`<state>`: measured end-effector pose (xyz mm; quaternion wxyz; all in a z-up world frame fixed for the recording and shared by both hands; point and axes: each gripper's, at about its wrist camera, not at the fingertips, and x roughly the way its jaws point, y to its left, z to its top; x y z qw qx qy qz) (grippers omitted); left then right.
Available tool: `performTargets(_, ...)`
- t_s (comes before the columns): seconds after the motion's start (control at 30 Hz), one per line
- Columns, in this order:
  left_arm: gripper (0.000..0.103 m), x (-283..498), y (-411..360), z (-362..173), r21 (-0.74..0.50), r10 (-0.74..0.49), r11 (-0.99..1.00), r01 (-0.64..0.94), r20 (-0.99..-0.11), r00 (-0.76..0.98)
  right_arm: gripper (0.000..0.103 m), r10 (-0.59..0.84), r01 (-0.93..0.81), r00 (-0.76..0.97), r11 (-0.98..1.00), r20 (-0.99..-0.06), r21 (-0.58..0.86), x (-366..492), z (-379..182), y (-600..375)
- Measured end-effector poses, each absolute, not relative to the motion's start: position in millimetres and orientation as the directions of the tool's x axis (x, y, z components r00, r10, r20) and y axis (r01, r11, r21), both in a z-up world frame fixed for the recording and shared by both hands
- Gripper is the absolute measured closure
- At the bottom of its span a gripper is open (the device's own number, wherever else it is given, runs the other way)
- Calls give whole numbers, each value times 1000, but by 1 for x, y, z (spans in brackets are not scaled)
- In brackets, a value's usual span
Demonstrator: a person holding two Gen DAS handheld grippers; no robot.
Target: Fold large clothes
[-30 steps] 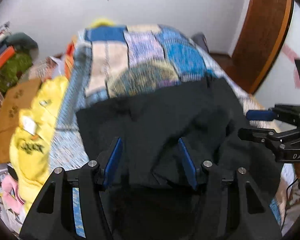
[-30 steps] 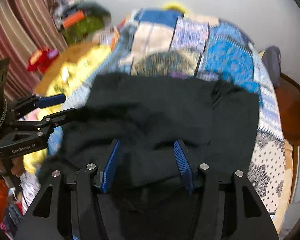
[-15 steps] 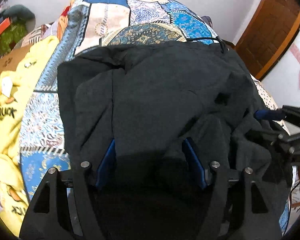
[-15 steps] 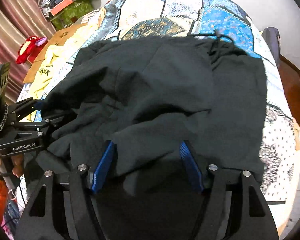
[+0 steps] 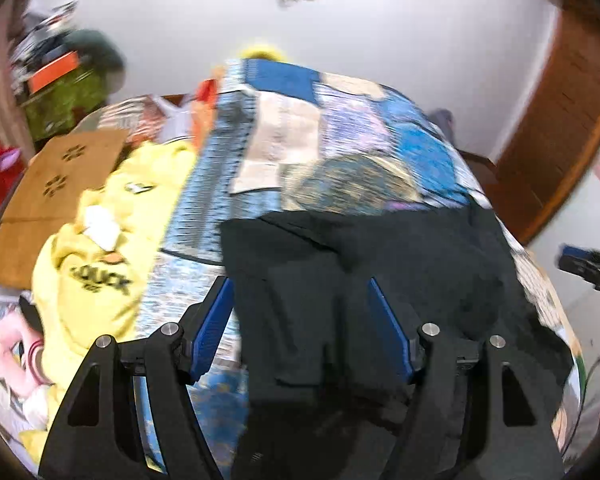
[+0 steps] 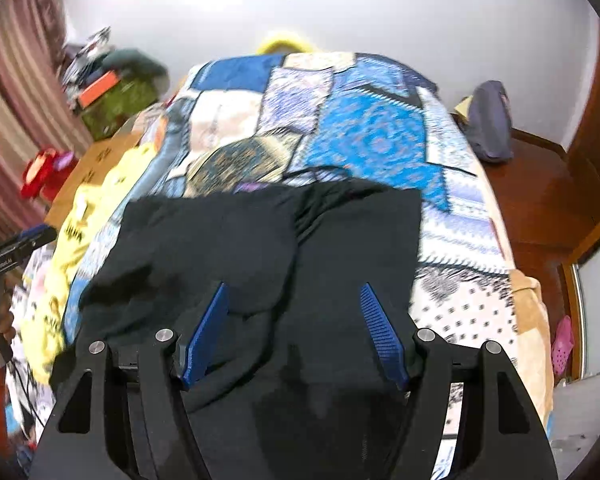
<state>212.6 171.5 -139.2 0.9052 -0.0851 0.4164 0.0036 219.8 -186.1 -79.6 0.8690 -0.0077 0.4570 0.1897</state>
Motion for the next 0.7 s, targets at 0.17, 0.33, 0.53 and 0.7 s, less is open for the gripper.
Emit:
performTargets(0.17,35,236,209,-174,-236,-86,955,-180,-799,596,38,292,-255,504,949,-813,183,245,-96,-210)
performTargets(0.33,35,255,232,-227,-330,-161,910,-252,-839,519,38,275,-139,443,961,-853,237,272,-132,-233)
performTargets(0.53,35,276,238,-274,-418,-250,863,-284,-842,478,38,249,-58,371,968,-895,246,294,-179,-248)
performTargets(0.7,35,292,239,-296,-463,-303,843,-275,-829,469,38,314,-56,336,948,-888,314,309,-195,-248)
